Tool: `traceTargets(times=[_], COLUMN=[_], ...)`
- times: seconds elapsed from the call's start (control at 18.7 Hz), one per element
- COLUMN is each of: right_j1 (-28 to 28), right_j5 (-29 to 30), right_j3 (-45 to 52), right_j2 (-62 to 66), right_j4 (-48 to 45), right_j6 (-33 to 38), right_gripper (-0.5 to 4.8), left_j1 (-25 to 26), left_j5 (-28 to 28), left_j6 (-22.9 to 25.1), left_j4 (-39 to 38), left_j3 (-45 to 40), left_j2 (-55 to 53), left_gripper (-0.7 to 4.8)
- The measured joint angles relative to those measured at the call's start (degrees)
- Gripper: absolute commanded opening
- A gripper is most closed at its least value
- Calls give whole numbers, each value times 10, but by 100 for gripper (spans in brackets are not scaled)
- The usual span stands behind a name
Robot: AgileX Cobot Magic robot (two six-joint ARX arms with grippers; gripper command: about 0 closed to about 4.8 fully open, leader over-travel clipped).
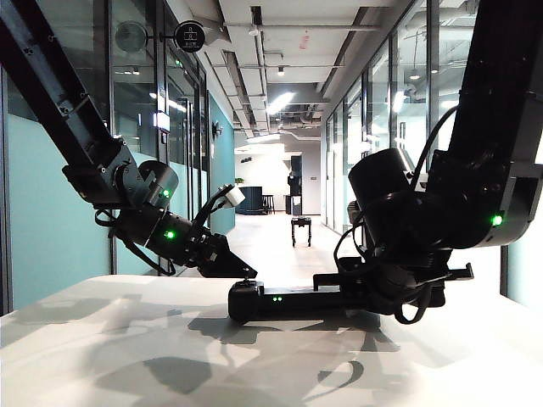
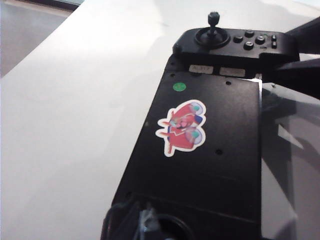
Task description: Push the left joystick on the remote control sitting on the white table backward to make the robot dog back up in a straight line until it returns close to you.
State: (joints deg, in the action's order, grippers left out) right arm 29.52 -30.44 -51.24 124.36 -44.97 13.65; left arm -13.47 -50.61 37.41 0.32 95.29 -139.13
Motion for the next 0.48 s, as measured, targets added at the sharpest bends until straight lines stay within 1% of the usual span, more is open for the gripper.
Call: traceTargets(times=[0.48], right_j1=[0], right_j5=[0], right_j3=[0], right_j2=[0], right_j4=[0], right_j6=[0], right_gripper=[229], left_j1=[1], left_j5=[-17], left_j6=[5], left_j4=[-11], left_j3=[0], left_j2=[0], left_gripper=[-6])
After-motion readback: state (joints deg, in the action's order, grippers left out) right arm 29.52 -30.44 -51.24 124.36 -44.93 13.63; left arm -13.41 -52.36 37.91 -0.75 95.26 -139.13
